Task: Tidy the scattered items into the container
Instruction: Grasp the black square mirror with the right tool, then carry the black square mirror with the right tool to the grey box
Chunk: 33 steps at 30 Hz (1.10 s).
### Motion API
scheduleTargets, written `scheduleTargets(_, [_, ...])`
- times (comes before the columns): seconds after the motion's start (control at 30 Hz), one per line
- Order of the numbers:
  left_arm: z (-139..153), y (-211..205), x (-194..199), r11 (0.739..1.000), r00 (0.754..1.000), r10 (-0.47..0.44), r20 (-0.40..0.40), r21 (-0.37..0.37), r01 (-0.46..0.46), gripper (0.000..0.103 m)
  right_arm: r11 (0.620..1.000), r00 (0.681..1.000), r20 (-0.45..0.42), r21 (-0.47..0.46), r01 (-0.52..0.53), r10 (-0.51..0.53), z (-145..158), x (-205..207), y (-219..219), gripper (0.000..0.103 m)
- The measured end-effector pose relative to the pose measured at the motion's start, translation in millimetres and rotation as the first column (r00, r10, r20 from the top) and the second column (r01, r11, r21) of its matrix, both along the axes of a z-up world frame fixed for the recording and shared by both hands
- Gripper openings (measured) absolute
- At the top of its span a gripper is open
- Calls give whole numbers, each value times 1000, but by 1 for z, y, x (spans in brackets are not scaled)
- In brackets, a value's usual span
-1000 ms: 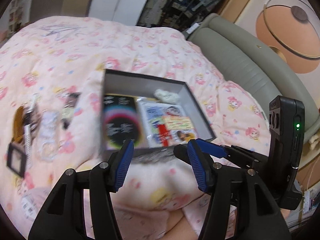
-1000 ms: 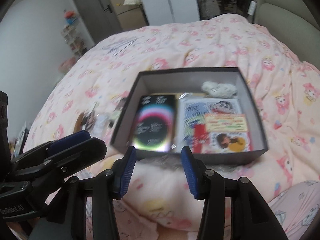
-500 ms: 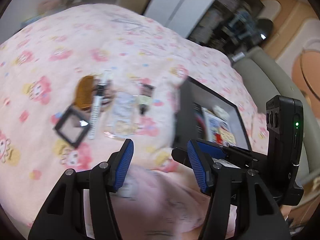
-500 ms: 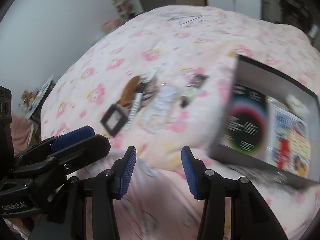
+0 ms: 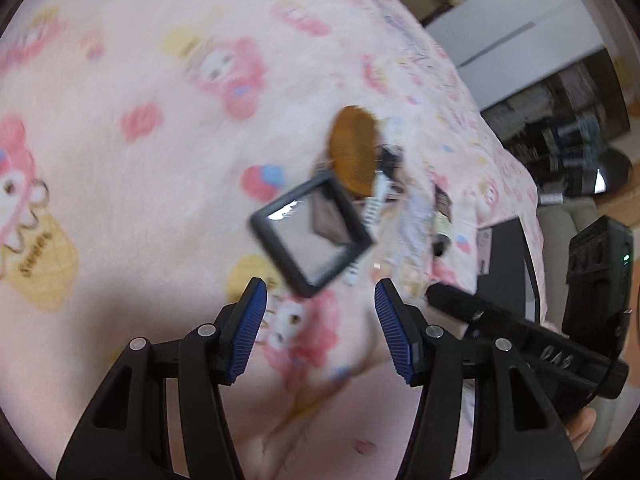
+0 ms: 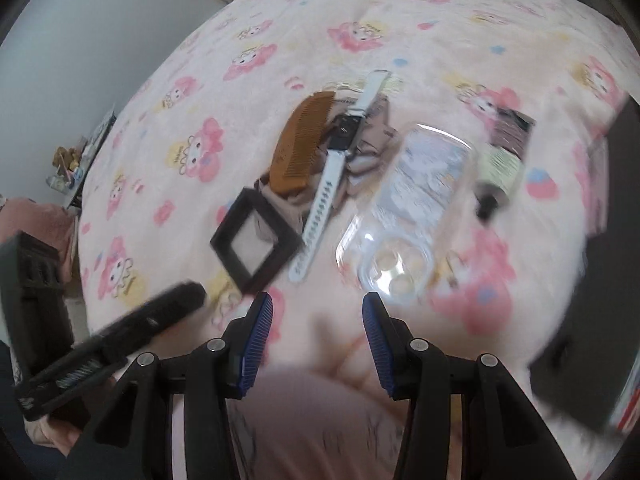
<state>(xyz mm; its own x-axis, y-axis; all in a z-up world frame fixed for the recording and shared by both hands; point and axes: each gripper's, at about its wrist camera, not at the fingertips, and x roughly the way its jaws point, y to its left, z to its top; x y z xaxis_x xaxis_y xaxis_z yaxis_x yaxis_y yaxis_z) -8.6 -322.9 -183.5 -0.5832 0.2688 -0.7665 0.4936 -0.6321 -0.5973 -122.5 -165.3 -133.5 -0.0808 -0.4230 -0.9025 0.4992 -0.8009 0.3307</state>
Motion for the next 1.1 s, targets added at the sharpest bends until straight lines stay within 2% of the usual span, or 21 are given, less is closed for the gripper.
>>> scheduleTargets(0.1, [-15,-9,0,997,999,39,-5,61,-38,57,999,999,-10,18,-35,35,-7,-15,-22,43])
scheduleTargets(0.23, [-24,-16,-4,995,998,69,4,71,-69,55,996,996,16,20,-87,86,-22,-27,-45,43])
scheduleTargets(0.33, [-28,-17,-8,995,998,67,4,69,-67,43,993,990,79,-4,-117,117,-36,-31,-52,30])
scheduleTargets(0.37, [-29,-17,-10,996,998,61,5,70,-61,33,992,987,106,-15,-123,124,-40,-32,-53,22])
scheduleTargets(0.4, [-29,-16,-12,996,999,52,7,75,-52,27,992,983,129,-26,-126,128,-44,-32,-53,19])
scheduleTargets(0.47, [-25,-15,-13,996,999,45,5,72,-45,24,992,982,142,-50,-119,125,-44,-33,-49,19])
scheduleTargets(0.6, [8,-4,-10,1000,999,15,-48,23,-14,24,990,987,114,-96,-103,114,-26,-24,-32,19])
scheduleTargets(0.77, [67,21,-10,997,984,-71,-162,-31,67,24,985,996,53,-160,-66,76,18,-5,7,19])
scheduleTargets(0.87, [100,47,-16,988,967,-149,-207,-57,140,24,980,1000,10,-198,-19,21,48,5,40,19])
scheduleTargets(0.97, [126,83,-24,972,938,-233,-256,-78,221,24,974,998,-53,-223,32,-45,79,15,81,19])
scheduleTargets(1.1, [141,139,-46,939,895,-342,-287,-76,335,25,965,985,-97,-235,120,-146,102,26,142,19])
